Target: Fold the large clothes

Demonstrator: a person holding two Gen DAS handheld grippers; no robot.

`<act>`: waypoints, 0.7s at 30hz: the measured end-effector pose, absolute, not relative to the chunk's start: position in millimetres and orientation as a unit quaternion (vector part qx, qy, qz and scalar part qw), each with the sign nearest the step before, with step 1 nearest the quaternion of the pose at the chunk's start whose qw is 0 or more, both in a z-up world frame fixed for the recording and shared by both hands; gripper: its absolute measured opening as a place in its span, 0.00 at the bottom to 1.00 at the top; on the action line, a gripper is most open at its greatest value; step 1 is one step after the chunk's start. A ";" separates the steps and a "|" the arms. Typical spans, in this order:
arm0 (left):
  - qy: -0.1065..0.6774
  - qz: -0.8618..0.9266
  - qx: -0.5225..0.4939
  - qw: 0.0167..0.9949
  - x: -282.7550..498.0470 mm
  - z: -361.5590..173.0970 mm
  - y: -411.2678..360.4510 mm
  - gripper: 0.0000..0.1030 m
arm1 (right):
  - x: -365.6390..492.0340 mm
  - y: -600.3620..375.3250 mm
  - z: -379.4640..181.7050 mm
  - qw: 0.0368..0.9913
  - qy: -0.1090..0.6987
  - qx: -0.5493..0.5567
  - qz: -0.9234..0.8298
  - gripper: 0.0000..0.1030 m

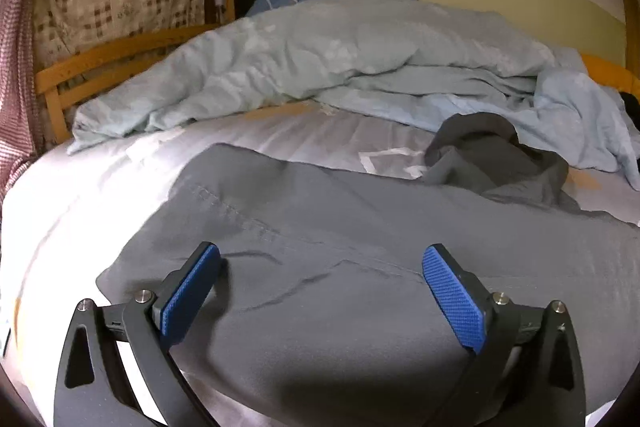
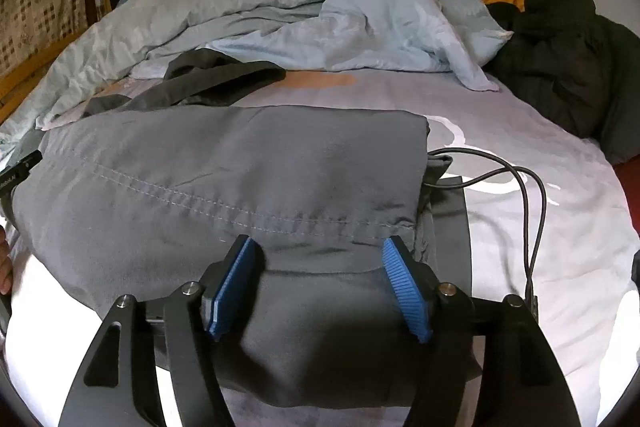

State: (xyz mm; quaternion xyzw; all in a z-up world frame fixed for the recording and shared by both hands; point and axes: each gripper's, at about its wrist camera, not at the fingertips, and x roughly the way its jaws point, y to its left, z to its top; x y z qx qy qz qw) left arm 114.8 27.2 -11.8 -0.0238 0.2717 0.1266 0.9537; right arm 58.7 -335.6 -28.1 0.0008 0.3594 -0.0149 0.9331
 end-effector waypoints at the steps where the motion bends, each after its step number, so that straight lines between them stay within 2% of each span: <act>1: 0.267 0.125 -0.019 0.955 113.1 -11.4 26.1 0.97 | 58.9 -335.5 -28.0 0.933 0.359 0.003 -0.014 0.67; 5: 0.257 0.122 -0.011 0.958 107.3 -13.0 21.4 0.97 | 42.4 -343.2 -13.3 0.953 0.298 0.049 -0.036 0.65; 7: 0.248 0.125 -0.013 0.960 104.1 -12.6 21.9 0.97 | 21.7 -349.8 1.0 0.969 0.222 0.083 -0.072 0.65; 9: 0.232 0.130 -0.013 0.964 98.1 -9.9 21.4 0.97 | 11.9 -350.1 7.3 0.976 0.181 0.090 -0.084 0.65; 13: 0.214 0.135 0.002 0.968 91.8 -6.5 15.5 0.97 | 17.7 -346.0 7.6 0.976 0.191 0.086 -0.053 0.67; 16: 0.246 0.091 0.022 0.965 107.9 -3.8 8.7 0.96 | 19.7 -346.9 10.7 0.973 0.204 0.088 -0.065 0.68; 17: 0.246 0.087 0.039 0.964 112.2 3.0 5.6 0.96 | 19.8 -347.5 13.0 0.973 0.205 0.084 -0.072 0.72; 19: 0.222 0.106 0.057 0.968 112.9 32.2 1.9 0.96 | 19.8 -349.3 15.8 0.973 0.202 0.065 -0.089 0.79; 21: 0.184 0.142 0.066 0.970 105.6 73.8 -2.5 0.96 | 18.9 -356.1 13.9 0.972 0.200 0.058 -0.111 0.81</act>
